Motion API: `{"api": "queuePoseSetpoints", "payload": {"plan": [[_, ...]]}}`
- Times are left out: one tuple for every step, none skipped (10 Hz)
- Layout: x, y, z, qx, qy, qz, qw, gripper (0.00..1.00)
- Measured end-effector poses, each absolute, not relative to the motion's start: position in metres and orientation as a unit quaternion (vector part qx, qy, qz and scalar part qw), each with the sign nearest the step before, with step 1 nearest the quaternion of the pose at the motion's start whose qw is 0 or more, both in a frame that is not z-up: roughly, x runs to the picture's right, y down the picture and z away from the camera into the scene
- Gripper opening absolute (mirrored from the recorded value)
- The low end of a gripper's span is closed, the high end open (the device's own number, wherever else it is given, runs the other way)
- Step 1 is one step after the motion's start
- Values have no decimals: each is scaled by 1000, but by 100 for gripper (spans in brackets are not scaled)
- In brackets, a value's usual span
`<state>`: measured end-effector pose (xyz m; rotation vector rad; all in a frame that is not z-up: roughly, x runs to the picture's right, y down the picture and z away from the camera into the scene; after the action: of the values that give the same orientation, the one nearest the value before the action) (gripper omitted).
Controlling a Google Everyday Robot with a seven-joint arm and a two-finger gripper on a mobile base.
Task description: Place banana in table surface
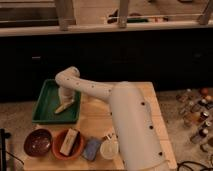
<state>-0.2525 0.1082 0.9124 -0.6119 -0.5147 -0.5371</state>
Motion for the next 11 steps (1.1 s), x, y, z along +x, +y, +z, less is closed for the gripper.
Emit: {"api": "queuePoseSetpoints", "payload": {"plan": [[-253,109,913,-295,-248,-258,886,2],[-253,109,913,-295,-249,-259,886,0],[-252,110,913,-296,-248,-260,885,0],[-251,110,912,-297,-248,-260,885,0],[-250,110,911,-297,-247,-262,885,0],[-248,108,907,-299,-243,-265,884,0],[-248,101,900,-295,-239,-268,885,0],[-248,94,894,-292,-236,-270,886,0],[-247,90,891,-291,-233,-273,887,0],[-248,85,885,-287,-230,-277,888,0],[-248,81,881,-285,-226,-280,888,0]]}}
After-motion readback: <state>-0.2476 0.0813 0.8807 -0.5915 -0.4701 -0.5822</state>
